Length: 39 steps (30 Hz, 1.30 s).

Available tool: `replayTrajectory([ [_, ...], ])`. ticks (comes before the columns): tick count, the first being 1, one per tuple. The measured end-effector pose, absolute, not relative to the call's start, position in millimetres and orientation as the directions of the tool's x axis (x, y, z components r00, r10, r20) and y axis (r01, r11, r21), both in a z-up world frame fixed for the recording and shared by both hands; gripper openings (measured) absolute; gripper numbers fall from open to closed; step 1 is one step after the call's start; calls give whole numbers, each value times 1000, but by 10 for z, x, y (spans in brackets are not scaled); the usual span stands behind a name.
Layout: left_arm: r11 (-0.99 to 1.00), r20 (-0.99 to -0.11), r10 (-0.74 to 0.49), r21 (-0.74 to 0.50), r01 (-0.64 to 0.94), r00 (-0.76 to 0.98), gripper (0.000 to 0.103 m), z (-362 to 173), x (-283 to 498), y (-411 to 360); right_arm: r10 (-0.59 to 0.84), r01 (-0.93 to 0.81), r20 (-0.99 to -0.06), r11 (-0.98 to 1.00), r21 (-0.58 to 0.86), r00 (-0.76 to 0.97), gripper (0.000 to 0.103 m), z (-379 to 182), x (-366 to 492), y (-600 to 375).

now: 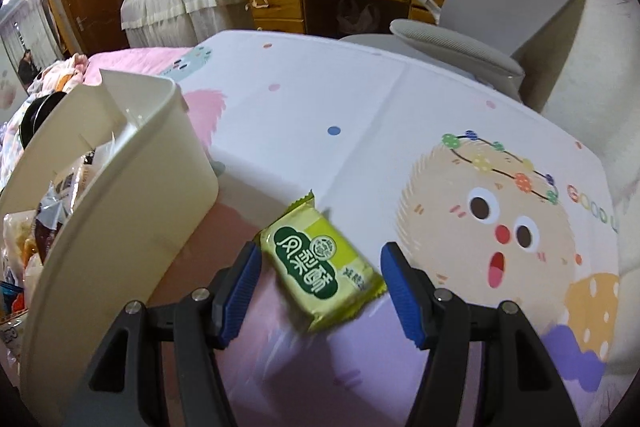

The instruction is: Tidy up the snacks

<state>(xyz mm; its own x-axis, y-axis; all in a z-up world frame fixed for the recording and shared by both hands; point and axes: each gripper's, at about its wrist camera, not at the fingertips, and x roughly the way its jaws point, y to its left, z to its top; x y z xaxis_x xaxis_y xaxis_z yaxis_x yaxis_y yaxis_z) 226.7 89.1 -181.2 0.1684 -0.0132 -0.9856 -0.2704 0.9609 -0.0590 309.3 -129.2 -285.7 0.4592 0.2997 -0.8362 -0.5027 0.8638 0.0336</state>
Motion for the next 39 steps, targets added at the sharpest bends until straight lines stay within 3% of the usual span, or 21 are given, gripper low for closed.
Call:
replayTrajectory([
  [7, 961, -987, -17, -60, -271, 160, 82, -1791, 2272, 900, 310, -533, -857, 845, 50, 411, 60, -2936, 3230, -1206],
  [11, 960, -984, -16, -65, -273, 176, 82, -1739, 2262, 929, 289, -536, -858, 844, 18, 426, 37, -2929, 3208, -1167],
  [24, 948, -963, -18, -102, -301, 270, 82, -1388, 1924, 1114, 271, -474, -871, 879, 51, 410, 37, -2613, 3051, -1241],
  [39, 954, -903, -93, -202, -223, 420, 82, -944, 1273, 1337, 420, -545, -730, 835, 78, 539, 37, -1519, 2131, -797],
])
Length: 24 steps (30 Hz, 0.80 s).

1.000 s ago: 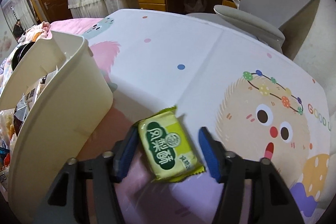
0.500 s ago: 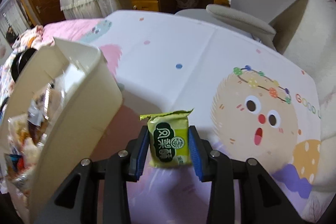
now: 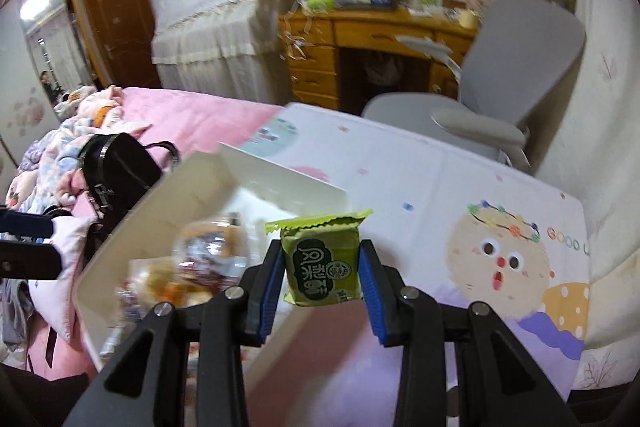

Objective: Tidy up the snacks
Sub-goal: 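Carry the green packet into the white tray and open the right gripper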

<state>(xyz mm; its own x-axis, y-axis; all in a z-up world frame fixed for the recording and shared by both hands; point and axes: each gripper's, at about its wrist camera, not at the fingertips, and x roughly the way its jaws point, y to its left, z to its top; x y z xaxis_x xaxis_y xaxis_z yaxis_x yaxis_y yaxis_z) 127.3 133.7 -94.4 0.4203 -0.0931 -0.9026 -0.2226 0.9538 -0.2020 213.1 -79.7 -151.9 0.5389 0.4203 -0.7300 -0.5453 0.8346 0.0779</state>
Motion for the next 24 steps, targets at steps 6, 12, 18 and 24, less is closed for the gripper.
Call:
replayTrajectory([
  [6, 963, -872, -120, -218, -158, 474, 83, -795, 945, 1590, 420, -531, -713, 844, 78, 562, 60, -1359, 1699, -436],
  [12, 968, -836, -131, -224, -113, 533, 88, -702, 593, 1846, 342, -395, -715, 913, 100, 609, 78, -1318, 1251, -350],
  [18, 971, -829, -174, -233, -47, 531, 91, -719, 329, 1935, 235, -240, -760, 965, 107, 606, 88, -1413, 743, -472],
  [24, 978, -853, -191, -208, 20, 486, 91, -743, 147, 1803, 148, -108, -828, 988, 106, 541, 99, -1456, 248, -701],
])
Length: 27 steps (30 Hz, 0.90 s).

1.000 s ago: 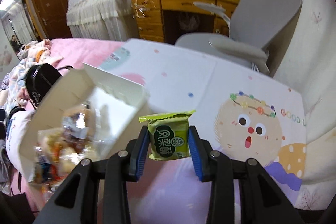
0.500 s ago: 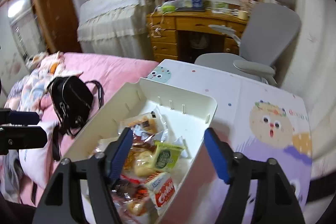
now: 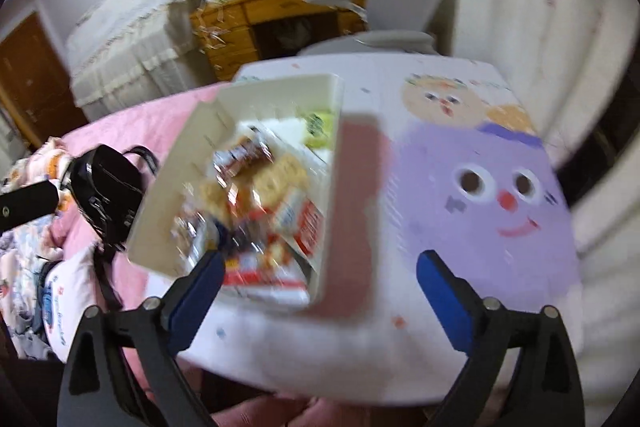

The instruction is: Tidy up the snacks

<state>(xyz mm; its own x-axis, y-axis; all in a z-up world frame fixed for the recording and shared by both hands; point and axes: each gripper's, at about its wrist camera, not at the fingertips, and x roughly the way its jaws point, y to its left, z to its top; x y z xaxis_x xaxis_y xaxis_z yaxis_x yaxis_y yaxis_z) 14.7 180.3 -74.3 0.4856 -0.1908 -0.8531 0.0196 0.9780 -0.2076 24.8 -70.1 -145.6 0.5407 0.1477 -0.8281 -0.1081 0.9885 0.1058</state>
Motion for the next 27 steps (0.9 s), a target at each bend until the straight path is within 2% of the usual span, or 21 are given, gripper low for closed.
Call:
replayTrajectory([
  [5, 977, -848, -208, -199, 71, 488, 95, -612, 22, 1614, 114, -68, -829, 993, 92, 547, 103, -1210, -144, -920],
  [7, 978, -840, -210, -190, 91, 500, 102, -523, -31, 1505, 118, -68, -827, 993, 96, 549, 103, -1076, -265, -996],
  [13, 981, -829, -191, -168, 92, 525, 102, -275, -146, 1094, 180, -71, -814, 983, 170, 552, 103, -706, -440, -1300],
  [18, 986, -816, -167, -143, 87, 553, 102, -157, -251, 662, 181, -99, -807, 983, 152, 562, 103, -467, -527, -1560],
  [27, 995, -820, -89, -49, 86, 565, 102, -190, -588, 42, 215, -126, -821, 976, 175, 529, 103, -503, -812, -1851],
])
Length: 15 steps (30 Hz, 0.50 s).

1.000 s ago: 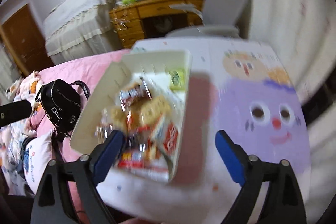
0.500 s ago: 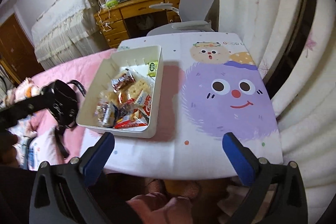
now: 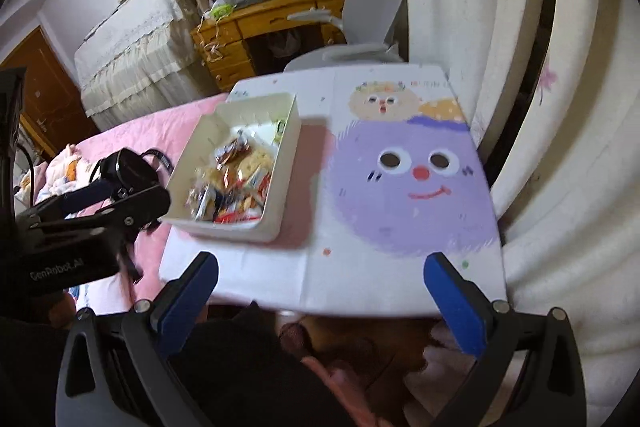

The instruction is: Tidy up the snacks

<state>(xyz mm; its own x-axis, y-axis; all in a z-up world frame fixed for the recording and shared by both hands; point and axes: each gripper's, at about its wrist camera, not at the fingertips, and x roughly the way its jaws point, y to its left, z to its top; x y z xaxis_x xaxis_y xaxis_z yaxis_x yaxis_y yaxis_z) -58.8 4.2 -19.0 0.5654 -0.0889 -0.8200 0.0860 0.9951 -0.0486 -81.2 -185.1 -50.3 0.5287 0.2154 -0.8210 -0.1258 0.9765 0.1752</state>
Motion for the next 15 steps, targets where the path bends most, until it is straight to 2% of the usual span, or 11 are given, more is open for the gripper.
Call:
replayTrajectory([
  [5, 999, -817, -27, -10, 33, 576, 102, -238, -724, -4, 214, -123, -825, 977, 175, 523, 103, -562, -835, -1938],
  [15, 1000, -810, 8, 3, -10, 586, 102, -297, -839, -133, 203, -163, -814, 977, 134, 545, 103, -563, -891, -1976],
])
